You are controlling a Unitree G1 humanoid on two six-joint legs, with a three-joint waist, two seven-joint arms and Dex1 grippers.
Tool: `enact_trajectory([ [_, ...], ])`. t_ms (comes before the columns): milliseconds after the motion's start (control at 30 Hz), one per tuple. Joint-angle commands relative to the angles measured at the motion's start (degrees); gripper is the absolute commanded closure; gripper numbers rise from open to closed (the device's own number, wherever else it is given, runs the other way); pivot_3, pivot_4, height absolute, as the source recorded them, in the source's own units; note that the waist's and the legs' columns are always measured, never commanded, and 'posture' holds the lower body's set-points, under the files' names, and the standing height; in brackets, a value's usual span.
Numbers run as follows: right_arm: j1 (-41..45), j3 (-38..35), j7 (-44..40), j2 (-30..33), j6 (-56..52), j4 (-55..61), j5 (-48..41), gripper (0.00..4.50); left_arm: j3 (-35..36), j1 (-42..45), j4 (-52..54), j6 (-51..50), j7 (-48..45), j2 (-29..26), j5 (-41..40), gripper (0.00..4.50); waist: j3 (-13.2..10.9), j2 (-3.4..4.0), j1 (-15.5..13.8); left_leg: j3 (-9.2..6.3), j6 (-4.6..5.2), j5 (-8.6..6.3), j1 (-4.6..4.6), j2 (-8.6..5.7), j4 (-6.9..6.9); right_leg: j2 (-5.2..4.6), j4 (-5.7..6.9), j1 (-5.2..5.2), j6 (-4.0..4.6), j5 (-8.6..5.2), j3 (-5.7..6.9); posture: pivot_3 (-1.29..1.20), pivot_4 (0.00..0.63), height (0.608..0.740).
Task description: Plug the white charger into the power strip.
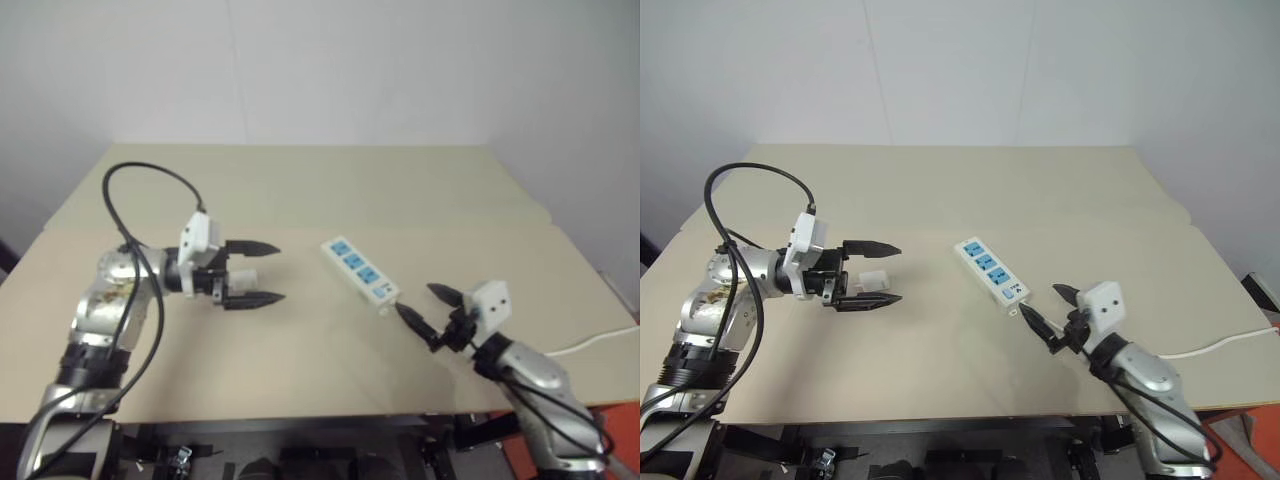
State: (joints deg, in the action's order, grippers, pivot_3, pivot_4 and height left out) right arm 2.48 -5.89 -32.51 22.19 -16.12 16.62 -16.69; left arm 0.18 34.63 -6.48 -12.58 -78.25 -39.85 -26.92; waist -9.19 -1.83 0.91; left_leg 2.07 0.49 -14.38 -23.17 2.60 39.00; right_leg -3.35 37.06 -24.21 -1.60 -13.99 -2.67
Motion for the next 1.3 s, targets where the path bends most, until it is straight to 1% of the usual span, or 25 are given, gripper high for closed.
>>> enact_trajectory([
  [33,1.0,1.9,0.62,-0.72,5.46,-3.41,2.95,0.03,0.29,1.11,1.04,0.74,-0.46,-0.27,0.17,0.0,0.0,0.0,-0.07,0.01,0.0,0.0,-0.01,-0.01,0.01,-0.02,-0.02,0.01,0.0,0.0,0.0,0.0,0.15,0.74],
  [300,6.0,2.98,-0.04,-2.14,9.94,-14.11,3.85,0.03,0.84,0.71,0.8,1.08,0.04,-1.12,0.9,0.0,0.0,0.0,-0.07,0.0,0.0,0.0,0.01,-0.02,0.01,-0.03,-0.01,0.02,0.0,0.0,0.0,0.0,0.15,0.74],
  [633,12.08,6.18,-1.88,-5.03,13.81,-23.23,4.99,0.03,1.18,0.05,1.29,1.47,0.37,-0.91,0.94,0.0,0.0,0.0,0.07,0.01,0.0,0.0,0.01,0.0,0.0,-0.02,0.0,0.01,0.01,0.0,0.0,0.0,0.15,0.74],
  [767,14.93,5.94,-1.81,-6.38,14.91,-27.54,4.98,0.03,1.34,-0.13,1.48,1.55,0.66,-0.68,0.82,0.0,0.0,0.0,0.1,0.01,0.0,0.0,0.01,0.0,0.0,-0.01,0.01,0.01,0.01,0.0,0.0,0.0,0.15,0.74],
  [967,15.33,5.04,-2.57,-6.87,15.35,-30.11,4.14,0.03,1.54,-0.73,1.95,1.38,1.02,-0.88,0.66,0.0,0.0,0.0,0.07,0.01,0.0,0.0,0.0,0.01,0.0,-0.02,0.04,0.02,0.01,0.01,0.0,0.0,0.15,0.74],
  [1067,14.46,5.18,-2.99,-6.66,16.16,-30.48,4.43,0.56,1.57,-0.89,1.86,1.42,1.07,-1.01,0.7,0.0,0.01,0.01,0.07,0.01,0.0,0.0,0.02,0.01,0.0,-0.02,0.03,0.03,0.01,0.01,0.01,0.0,0.15,0.74],
  [1100,14.16,5.24,-3.17,-6.55,16.29,-30.46,4.51,0.89,1.55,-0.89,1.79,1.44,1.09,-1.02,0.73,0.0,0.01,0.01,0.07,0.0,0.0,0.0,0.03,0.01,0.0,-0.02,0.03,0.03,0.01,0.01,0.0,0.0,0.15,0.74],
  [1133,13.85,5.39,-3.25,-6.36,16.51,-30.52,4.8,1.07,1.51,-0.89,1.77,1.41,1.15,-1.0,0.74,0.0,0.01,0.01,0.07,0.0,0.0,0.0,0.03,0.01,0.0,-0.02,0.03,0.03,0.01,0.01,0.0,0.0,0.15,0.74],
  [1300,13.29,5.7,-3.5,-5.82,17.05,-30.03,5.35,1.07,1.14,-0.55,1.67,1.3,1.08,-0.73,0.72,0.0,0.01,0.02,-0.07,0.0,0.0,0.0,0.01,0.0,0.0,-0.03,0.04,0.05,0.01,0.01,0.01,0.0,0.15,0.74],
])
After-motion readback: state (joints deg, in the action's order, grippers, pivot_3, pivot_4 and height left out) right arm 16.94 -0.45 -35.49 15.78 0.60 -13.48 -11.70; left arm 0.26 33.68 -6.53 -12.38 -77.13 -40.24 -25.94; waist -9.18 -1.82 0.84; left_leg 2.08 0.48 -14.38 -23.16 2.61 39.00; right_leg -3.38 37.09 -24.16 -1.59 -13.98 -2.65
